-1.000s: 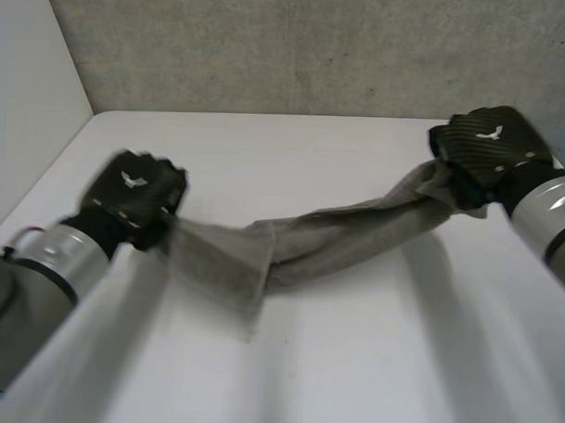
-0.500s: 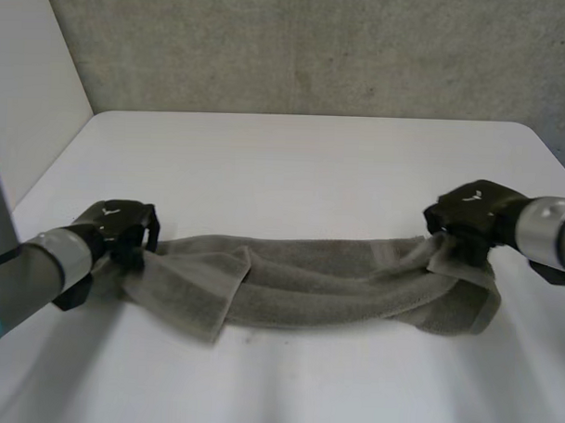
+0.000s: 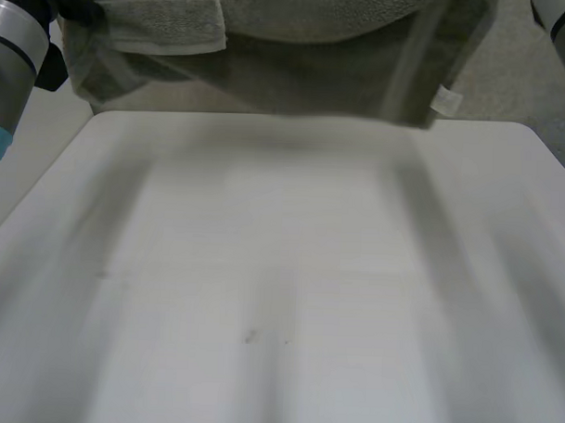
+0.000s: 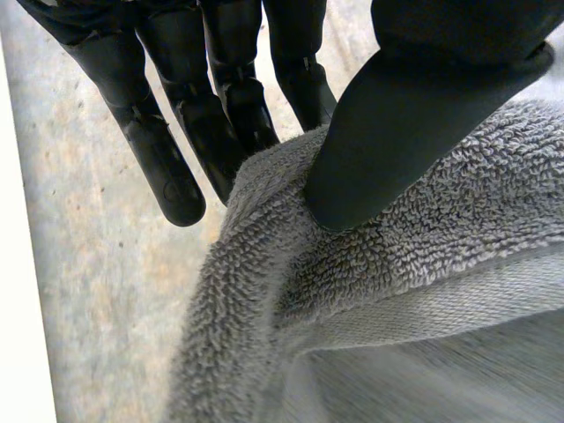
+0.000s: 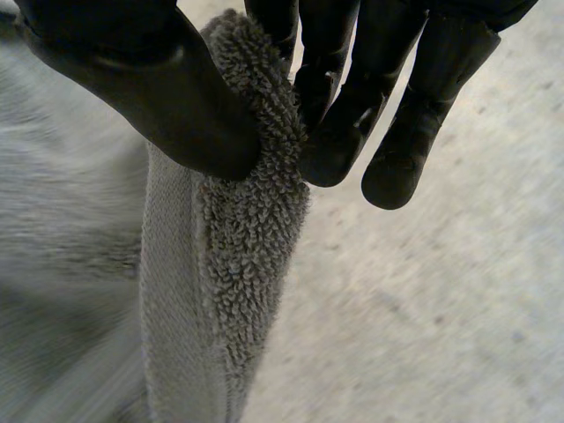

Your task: Fold the towel.

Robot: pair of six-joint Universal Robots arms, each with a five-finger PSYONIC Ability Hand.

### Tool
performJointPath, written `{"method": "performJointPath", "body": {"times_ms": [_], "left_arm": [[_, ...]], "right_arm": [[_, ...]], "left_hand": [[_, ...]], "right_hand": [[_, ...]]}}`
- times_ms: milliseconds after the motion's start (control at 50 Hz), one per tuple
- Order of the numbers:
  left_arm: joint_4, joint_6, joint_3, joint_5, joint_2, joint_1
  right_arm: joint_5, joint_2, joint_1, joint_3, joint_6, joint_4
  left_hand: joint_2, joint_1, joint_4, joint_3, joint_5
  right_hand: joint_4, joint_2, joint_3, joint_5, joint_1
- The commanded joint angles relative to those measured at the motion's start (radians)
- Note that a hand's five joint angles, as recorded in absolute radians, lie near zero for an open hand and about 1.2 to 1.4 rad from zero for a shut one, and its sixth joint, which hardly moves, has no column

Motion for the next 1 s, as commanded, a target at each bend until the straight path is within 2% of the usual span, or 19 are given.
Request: {"method": "performJointPath", "body": {"times_ms": [20, 100, 240, 380, 500, 520, 540, 560, 600, 620, 640, 660, 740, 780, 800, 840, 920, 960, 1000], "left_arm": [[0.010, 0.007, -0.187, 0.007, -0.009, 0.005], [0.030, 0.015, -0.315, 0.039, -0.042, 0.010], [0.056, 0.060, -0.457, 0.069, -0.120, 0.048], [0.055, 0.252, -0.565, 0.068, -0.157, 0.077], [0.051, 0.340, -0.607, 0.073, -0.128, 0.081], [0.051, 0.352, -0.618, 0.073, -0.099, 0.079], [0.051, 0.356, -0.633, 0.074, -0.070, 0.079], [0.051, 0.356, -0.633, 0.074, -0.070, 0.079], [0.051, 0.360, -0.667, 0.077, -0.006, 0.067], [0.051, 0.360, -0.667, 0.077, -0.005, 0.067], [0.051, 0.360, -0.677, 0.076, 0.025, 0.056], [0.051, 0.356, -0.682, 0.074, 0.056, 0.047], [0.055, 0.348, -0.693, 0.071, 0.102, -0.004], [0.059, 0.343, -0.697, 0.065, 0.122, -0.080], [0.059, 0.343, -0.697, 0.065, 0.122, -0.081], [0.064, 0.314, -0.685, 0.059, 0.119, -0.149], [0.081, 0.248, -0.668, 0.048, 0.099, -0.199], [0.093, 0.211, -0.651, 0.028, 0.071, -0.222], [0.099, 0.166, -0.604, -0.053, -0.002, -0.278]], "right_arm": [[-0.091, 0.001, 0.000, 0.173, -0.079, 0.150], [-0.143, 0.007, -0.001, 0.335, -0.181, 0.190], [-0.153, 0.011, -0.001, 0.565, -0.297, 0.219], [-0.144, 0.004, -0.007, 0.756, -0.399, 0.217], [-0.153, -0.019, -0.032, 0.815, -0.409, 0.213], [-0.153, -0.036, -0.036, 0.830, -0.405, 0.208], [-0.153, -0.050, -0.040, 0.844, -0.402, 0.205], [-0.153, -0.050, -0.040, 0.844, -0.402, 0.205], [-0.153, -0.062, -0.052, 0.870, -0.398, 0.195], [-0.153, -0.062, -0.052, 0.870, -0.398, 0.194], [-0.153, -0.064, -0.056, 0.882, -0.396, 0.184], [-0.152, -0.065, -0.056, 0.893, -0.395, 0.170], [-0.152, -0.067, -0.058, 0.917, -0.395, 0.144], [-0.152, -0.067, -0.060, 0.936, -0.393, 0.118], [-0.152, -0.067, -0.060, 0.936, -0.393, 0.118], [-0.150, -0.067, -0.060, 0.943, -0.393, 0.104], [-0.147, -0.067, -0.058, 0.968, -0.392, 0.070], [-0.147, -0.067, -0.056, 0.974, -0.392, 0.064], [-0.147, -0.067, -0.056, 0.983, -0.392, 0.055]], "left_hand": [[0.179, 0.212, 0.178, 0.180, 0.203], [0.179, 0.212, 0.178, 0.180, 0.203], [0.179, 0.212, 0.178, 0.180, 0.203], [0.179, 0.212, 0.178, 0.180, 0.203], [0.179, 0.212, 0.178, 0.180, 0.203], [0.110, 0.142, 0.109, 0.110, 0.134], [-0.152, -0.120, -0.154, -0.152, -0.129], [-0.155, -0.123, -0.156, -0.155, -0.131], [-0.757, -0.725, -0.758, -0.756, -0.733], [-0.760, -0.728, -0.761, -0.759, -0.736], [-0.963, -0.931, -0.965, -0.963, -0.939], [-0.997, -0.965, -0.999, -0.997, -0.974], [-0.998, -0.965, -0.999, -0.997, -0.974], [-0.992, -0.960, -0.993, -0.991, -0.968], [-0.992, -0.959, -0.993, -0.991, -0.968], [-0.971, -0.939, -0.973, -0.971, -0.948], [-0.951, -0.918, -0.952, -0.950, -0.927], [-0.933, -0.901, -0.934, -0.933, -0.909], [-0.898, -0.866, -0.899, -0.898, -0.874]], "right_hand": [[0.060, 0.074, 0.061, 0.056, 0.067], [0.060, 0.074, 0.061, 0.056, 0.067], [0.060, 0.074, 0.061, 0.056, 0.067], [0.060, 0.074, 0.061, 0.056, 0.067], [0.060, 0.074, 0.061, 0.056, 0.067], [0.060, 0.074, 0.061, 0.056, 0.067], [0.060, 0.074, 0.061, 0.056, 0.067], [0.060, 0.074, 0.061, 0.056, 0.067], [0.060, 0.074, 0.061, 0.056, 0.067], [0.060, 0.074, 0.061, 0.056, 0.067], [0.060, 0.074, 0.061, 0.056, 0.067], [0.060, 0.074, 0.061, 0.056, 0.067], [0.060, 0.074, 0.061, 0.056, 0.067], [0.060, 0.074, 0.061, 0.056, 0.067], [0.060, 0.074, 0.061, 0.056, 0.067], [0.060, 0.074, 0.061, 0.056, 0.067], [0.060, 0.074, 0.061, 0.056, 0.067], [0.060, 0.074, 0.061, 0.056, 0.067], [0.060, 0.074, 0.061, 0.056, 0.067]]}}
